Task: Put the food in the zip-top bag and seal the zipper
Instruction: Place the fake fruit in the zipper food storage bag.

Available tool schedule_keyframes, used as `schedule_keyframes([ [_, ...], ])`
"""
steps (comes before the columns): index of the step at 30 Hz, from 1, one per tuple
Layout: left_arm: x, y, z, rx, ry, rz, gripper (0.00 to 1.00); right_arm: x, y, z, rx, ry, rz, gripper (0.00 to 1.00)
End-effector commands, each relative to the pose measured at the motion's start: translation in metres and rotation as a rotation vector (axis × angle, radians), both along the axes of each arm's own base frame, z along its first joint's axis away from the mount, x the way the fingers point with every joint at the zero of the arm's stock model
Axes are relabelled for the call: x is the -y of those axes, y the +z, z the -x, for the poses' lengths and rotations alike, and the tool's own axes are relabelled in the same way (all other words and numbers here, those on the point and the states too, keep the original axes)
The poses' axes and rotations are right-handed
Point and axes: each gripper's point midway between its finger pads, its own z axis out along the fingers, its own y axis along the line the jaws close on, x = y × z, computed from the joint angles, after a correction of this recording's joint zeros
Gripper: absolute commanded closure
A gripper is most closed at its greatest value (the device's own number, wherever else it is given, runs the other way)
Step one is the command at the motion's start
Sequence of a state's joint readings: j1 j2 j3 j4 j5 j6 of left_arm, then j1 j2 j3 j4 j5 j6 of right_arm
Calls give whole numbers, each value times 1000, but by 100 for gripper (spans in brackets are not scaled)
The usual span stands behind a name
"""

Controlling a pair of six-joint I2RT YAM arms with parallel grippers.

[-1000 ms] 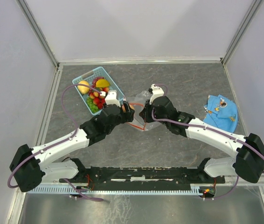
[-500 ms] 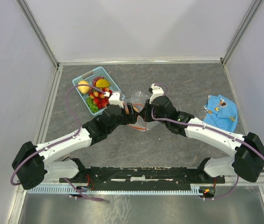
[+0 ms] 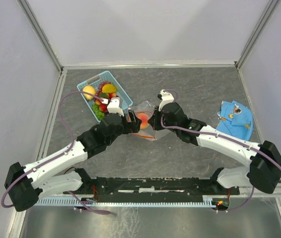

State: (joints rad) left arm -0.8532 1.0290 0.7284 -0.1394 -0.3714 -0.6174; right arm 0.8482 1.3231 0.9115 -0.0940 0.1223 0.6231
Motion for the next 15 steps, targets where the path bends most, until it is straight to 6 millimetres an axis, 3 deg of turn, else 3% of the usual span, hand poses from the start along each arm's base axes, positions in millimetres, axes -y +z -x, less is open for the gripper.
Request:
schedule_keyframes([
  [1,-19,16,0,9,83,-4,8,4,17,-5,60,-18,-19,98],
  [5,-30,11,2,5,117,-29,12,5,15,-5,61,-16,-7,98],
  [8,-31,5,-1,-5,129,-50,22,5,14,-4,60,-13,-5,98],
  [15,-12,-5,-13,-22,100,-63,49,7,14,-2,61,-11,-3,98],
])
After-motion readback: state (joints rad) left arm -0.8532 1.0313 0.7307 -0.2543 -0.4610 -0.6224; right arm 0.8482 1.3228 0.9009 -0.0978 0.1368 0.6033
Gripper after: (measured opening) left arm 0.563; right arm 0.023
